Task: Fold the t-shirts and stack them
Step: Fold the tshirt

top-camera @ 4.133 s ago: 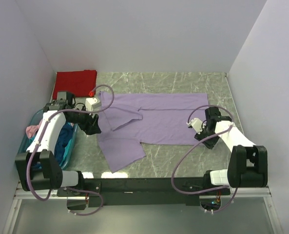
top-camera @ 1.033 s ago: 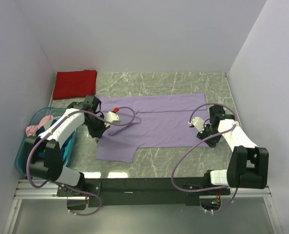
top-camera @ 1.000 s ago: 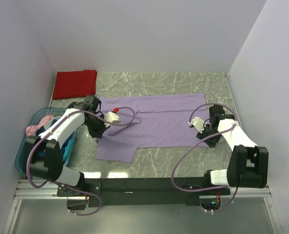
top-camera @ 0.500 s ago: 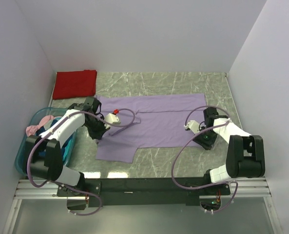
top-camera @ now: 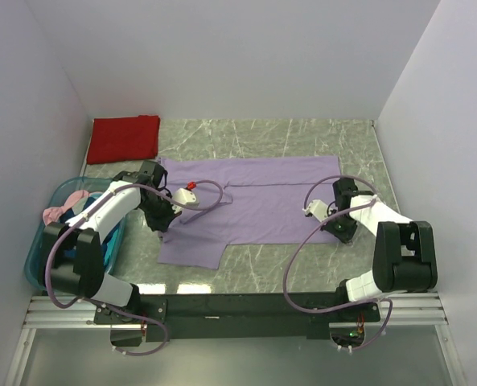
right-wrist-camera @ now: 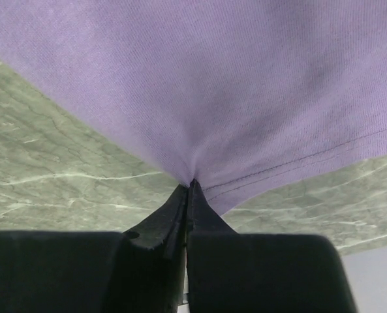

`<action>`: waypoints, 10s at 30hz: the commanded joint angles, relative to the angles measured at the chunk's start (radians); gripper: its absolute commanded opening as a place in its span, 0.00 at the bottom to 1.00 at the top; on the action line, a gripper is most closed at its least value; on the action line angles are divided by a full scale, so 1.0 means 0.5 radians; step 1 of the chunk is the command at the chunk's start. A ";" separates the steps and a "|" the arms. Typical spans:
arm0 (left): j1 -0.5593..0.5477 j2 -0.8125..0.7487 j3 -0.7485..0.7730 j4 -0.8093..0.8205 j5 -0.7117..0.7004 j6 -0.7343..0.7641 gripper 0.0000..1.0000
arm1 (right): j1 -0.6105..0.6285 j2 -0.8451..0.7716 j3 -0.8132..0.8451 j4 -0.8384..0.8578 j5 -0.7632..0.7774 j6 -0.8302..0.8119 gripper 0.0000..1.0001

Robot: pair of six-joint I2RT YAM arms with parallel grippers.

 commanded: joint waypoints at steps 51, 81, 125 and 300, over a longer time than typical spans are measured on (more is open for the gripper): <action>0.294 0.921 1.256 -0.085 0.184 -0.095 0.01 | -0.132 0.883 1.457 -0.407 -0.038 -0.107 0.00; 0.573 0.823 1.179 -0.057 0.426 -0.401 0.50 | -0.359 1.000 2.113 -0.793 -0.439 0.361 0.82; 0.754 0.664 0.262 0.262 0.433 -0.874 0.01 | -0.715 1.095 1.362 -0.569 -0.450 1.016 0.00; 0.429 0.819 0.636 0.783 0.822 -1.960 0.12 | 1.150 1.546 1.929 0.621 -1.425 2.605 0.11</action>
